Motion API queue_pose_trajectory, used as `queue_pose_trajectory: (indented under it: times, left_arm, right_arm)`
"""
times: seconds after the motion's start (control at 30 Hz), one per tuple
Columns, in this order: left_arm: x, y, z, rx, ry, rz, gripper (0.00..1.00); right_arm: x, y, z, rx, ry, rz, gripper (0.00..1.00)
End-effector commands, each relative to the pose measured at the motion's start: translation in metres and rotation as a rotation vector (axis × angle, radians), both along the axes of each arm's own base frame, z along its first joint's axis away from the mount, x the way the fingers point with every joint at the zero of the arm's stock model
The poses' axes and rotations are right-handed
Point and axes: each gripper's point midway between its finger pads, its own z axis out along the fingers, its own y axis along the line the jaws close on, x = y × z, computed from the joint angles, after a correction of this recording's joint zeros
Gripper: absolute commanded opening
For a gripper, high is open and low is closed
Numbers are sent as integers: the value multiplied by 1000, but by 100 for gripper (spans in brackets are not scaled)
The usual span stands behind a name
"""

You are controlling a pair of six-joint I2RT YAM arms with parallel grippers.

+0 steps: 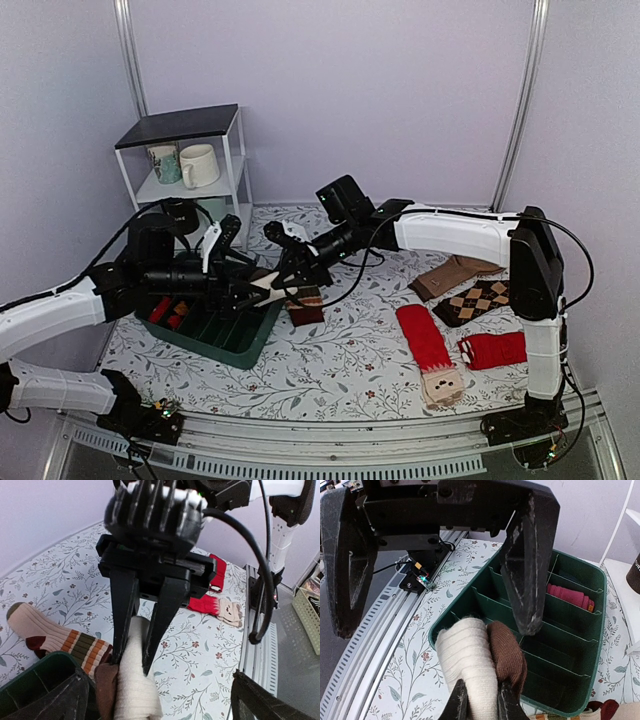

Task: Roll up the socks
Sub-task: Pass from the right arm to the left

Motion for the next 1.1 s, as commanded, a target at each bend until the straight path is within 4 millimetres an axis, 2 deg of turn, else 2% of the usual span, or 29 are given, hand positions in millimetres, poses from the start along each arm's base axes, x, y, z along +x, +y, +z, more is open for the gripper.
queue_pose_trajectory:
  times: [0.0,0.27,0.47,0.63,0.73,0.9,1.07]
  left_arm:
    - [6,8,2,7,-47,46,99]
    - [5,3,-26,19,30,24,99]
    - [15,6,-34,35,37,87,97]
    - [22,6,-31,27,25,109,95]
    - [23,4,-30,28,19,98,87]
    - [20,-1,-42,58,60,63,73]
    - [18,-2,-41,59,55,42,60]
  right_arm:
    - [4,-2,46,80,-77,-11,4]
    - [5,-3,46,79,-79,-17,4]
    - [3,-3,47,80,-73,-10,4]
    - [1,-3,46,81,-69,0,4]
    - [1,-4,46,80,-69,1,4]
    - [1,-5,46,73,-69,0,4]
    - [0,-5,43,68,-67,2,4]
